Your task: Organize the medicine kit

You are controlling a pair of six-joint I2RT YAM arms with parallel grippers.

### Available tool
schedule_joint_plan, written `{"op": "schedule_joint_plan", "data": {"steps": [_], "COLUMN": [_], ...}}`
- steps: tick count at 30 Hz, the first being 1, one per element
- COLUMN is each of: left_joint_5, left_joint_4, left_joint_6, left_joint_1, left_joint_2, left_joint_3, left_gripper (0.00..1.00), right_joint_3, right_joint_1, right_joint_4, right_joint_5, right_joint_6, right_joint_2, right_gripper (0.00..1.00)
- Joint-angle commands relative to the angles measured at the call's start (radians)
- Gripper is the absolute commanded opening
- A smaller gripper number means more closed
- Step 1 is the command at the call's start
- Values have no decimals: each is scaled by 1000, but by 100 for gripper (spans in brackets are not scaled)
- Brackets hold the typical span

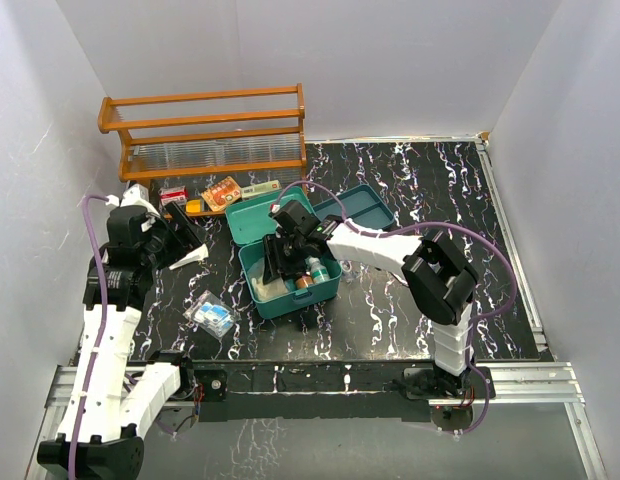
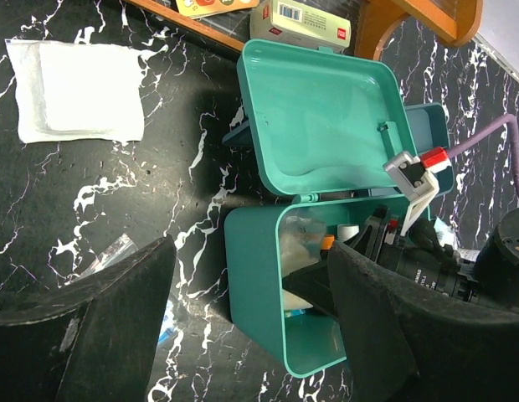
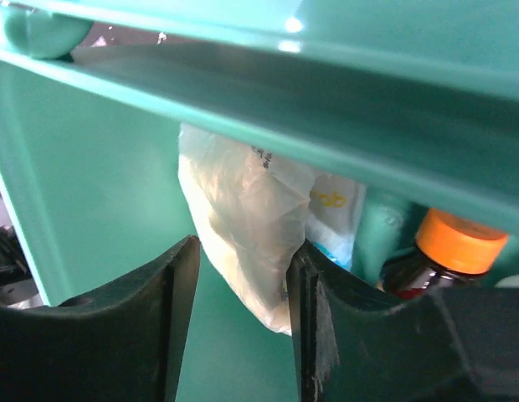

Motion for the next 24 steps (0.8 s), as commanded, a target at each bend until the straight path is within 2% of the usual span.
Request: {"op": "schedule_joint_plan", "data": {"steps": [1, 5, 9, 17, 24], "left_joint_5": [-4, -14, -18, -29, -99], "left_joint_4": [4, 3, -1, -25, -99], "left_joint_6": [13, 22, 23, -13, -101], "left_joint_1": [3, 3, 3, 3, 3], "left_joint_2": [8, 16, 19, 12, 9], "left_joint_3": [17, 23, 22, -5, -47], "left_gripper": [72, 72, 73, 73, 74], "right_joint_3": [20, 7, -1, 5, -4], "right_joint_1": [-4, -4, -5, 8, 37], "right_joint_4": [11, -14, -21, -12, 27], "right_joint_5": [118, 209, 232, 189, 173], "right_joint_6": [-2, -5, -29, -106, -129], "right_joint_2": [-81, -116, -132, -99, -54], "right_gripper": [45, 49, 51, 39, 40]}}
